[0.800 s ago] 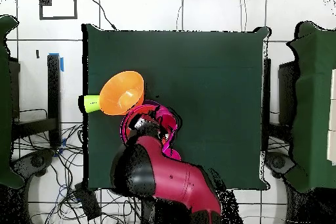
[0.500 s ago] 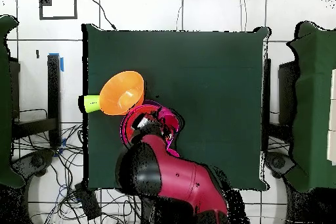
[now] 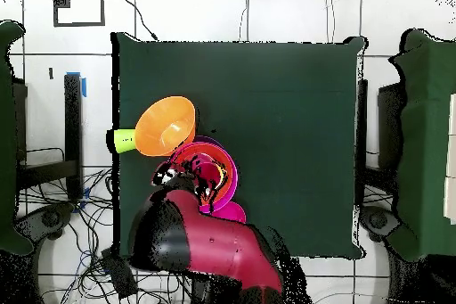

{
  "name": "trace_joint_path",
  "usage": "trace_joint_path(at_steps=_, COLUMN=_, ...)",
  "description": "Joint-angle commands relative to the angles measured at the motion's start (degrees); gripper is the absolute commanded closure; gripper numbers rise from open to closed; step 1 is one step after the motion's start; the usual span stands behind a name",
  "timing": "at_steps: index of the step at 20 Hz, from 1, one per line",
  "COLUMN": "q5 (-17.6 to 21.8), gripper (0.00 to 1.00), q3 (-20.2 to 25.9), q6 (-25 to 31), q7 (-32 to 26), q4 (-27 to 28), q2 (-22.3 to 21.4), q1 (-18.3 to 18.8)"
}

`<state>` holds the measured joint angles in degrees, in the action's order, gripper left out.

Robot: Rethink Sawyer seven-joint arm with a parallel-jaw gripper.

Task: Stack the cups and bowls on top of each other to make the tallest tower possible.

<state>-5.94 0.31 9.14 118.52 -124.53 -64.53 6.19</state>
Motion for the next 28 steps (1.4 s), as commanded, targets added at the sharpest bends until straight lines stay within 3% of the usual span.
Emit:
trace_joint_path(at_steps=1, q5=0.09, gripper=1.0, q3=-1.99, q6=-0.06, q7=10.41, q4=-1.29, q2=4.38, q1=-7.77)
trace_joint_path(at_steps=6, q5=-1.37, gripper=1.0, q3=-3.54, q6=-2.94, q7=12.1, q4=-1.76, q2=6.24, q1=-10.93)
trace_joint_path(at_steps=11, q5=-1.8, gripper=1.0, q3=-3.32, q6=-6.69, q7=12.7, q4=-2.49, q2=8.49, q1=-11.45)
trace_joint_path(at_steps=18, q5=-0.98, gripper=1.0, q3=-2.03, q6=-8.27, q7=11.32, q4=-2.83, q2=9.24, q1=-8.94)
trace_joint_path(at_steps=28, q5=-0.72, gripper=1.0, q3=-1.16, q6=-5.83, q7=9.51, q4=-2.66, q2=7.35, q1=-6.66)
